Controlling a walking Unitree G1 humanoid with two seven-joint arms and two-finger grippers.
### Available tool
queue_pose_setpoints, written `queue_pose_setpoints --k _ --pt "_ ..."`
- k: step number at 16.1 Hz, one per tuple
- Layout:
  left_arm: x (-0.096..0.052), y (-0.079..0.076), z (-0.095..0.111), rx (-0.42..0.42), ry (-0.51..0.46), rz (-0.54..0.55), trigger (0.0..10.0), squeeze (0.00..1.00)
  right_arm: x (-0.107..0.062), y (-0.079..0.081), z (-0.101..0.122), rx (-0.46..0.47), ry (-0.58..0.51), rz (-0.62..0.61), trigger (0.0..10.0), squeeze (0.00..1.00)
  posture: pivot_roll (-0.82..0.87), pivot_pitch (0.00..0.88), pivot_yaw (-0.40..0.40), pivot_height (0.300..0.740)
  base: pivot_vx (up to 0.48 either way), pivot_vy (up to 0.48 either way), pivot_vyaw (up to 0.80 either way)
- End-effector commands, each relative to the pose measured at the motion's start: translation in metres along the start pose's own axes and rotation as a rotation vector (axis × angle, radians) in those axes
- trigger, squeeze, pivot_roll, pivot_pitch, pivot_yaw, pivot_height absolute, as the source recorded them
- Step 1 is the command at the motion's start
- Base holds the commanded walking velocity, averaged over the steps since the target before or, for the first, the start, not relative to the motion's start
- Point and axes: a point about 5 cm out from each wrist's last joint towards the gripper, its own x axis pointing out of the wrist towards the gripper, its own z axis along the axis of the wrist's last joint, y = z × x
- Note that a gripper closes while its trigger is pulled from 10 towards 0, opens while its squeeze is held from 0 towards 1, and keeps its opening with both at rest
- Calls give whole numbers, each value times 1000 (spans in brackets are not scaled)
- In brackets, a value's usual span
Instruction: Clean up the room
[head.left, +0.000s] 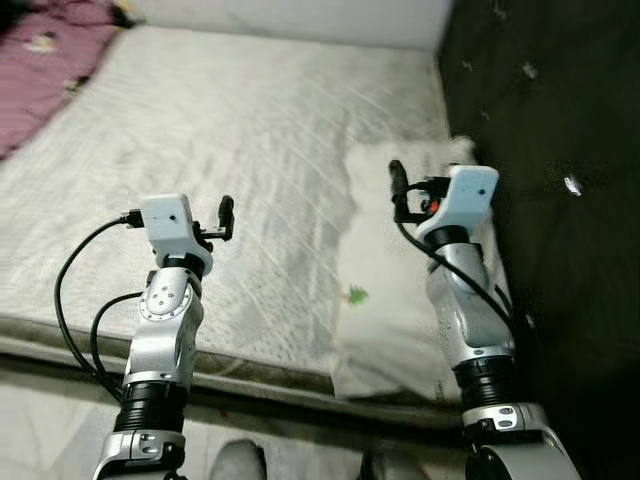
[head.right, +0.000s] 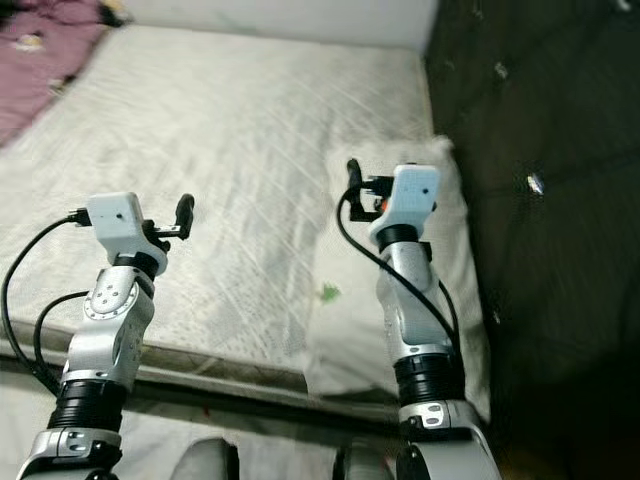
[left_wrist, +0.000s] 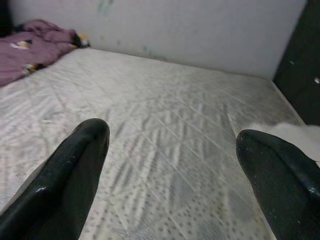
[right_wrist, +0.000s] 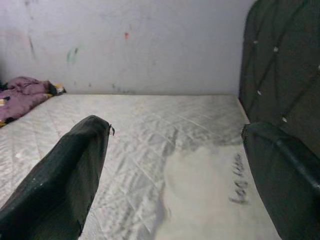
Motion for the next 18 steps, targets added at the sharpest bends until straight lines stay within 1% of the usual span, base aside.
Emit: queue_pose_setpoints --k 1,3,4,5,6,7,8,10,11,12,13,14,15,17,18 --pt "1 -4 1 -2 0 -21 10000 0 -2 -3 -4 11 22 -16 10000 1000 12 0 -13 740 0 0 0" --pt "3 -6 2 -6 -2 -20 10000 0 -4 -4 -8 20 39 -24 10000 1000 10 0 -10 740 0 0 0" --pt "4 -7 3 -23 -5 -13 10000 0 -5 -4 -11 20 49 -24 10000 1000 10 0 -10 740 0 0 0" --pt "5 -7 3 -27 -6 -13 10000 0 -6 -3 -14 -23 71 -9 10000 1000 7 0 -12 740 0 0 0" --pt "5 -8 3 -38 -7 -19 10000 0 -8 -5 -22 -34 121 -43 10000 0 7 0 -12 740 0 0 0" --pt "5 -8 2 -44 -4 -18 10000 0 -9 -7 -24 -41 141 -62 10000 0 7 0 -12 740 0 0 0" --pt "6 -11 2 -49 -7 -31 10000 0 -10 -11 -32 -86 178 -96 10000 0 6 0 -14 740 0 0 0" --pt "5 -13 1 -52 -8 -36 10000 0 -12 -14 -37 -138 204 -129 10000 0 5 0 -15 740 0 0 0" --pt "5 -14 1 -52 -8 -39 10000 0 -12 -9 -39 -131 213 -49 10000 0 3 0 -17 740 0 0 0" --pt "5 -15 1 -54 -8 -41 10000 0 -13 -4 -40 -82 213 5 10000 0 3 0 -18 740 0 0 0" --pt "5 -15 1 -54 -9 -42 10000 0 -13 -5 -40 -106 217 -17 10000 0 3 0 -18 740 0 0 0" --pt "5 -16 1 -57 -10 -46 10000 0 -12 -10 -40 -163 225 -79 10000 0 3 0 -21 740 0 0 0" --pt "6 -17 1 -61 -8 -49 10000 0 -13 -8 -39 -96 211 -59 10000 0 3 0 -21 740 0 0 0" --pt "6 -17 2 -67 -11 -54 10000 0 -13 -7 -38 -102 208 -42 10000 0 4 0 -21 740 0 163 0" --pt "6 -17 2 -68 -11 -55 10000 0 -13 -8 -39 -86 207 -44 10000 0 3 0 -20 740 0 345 -663"
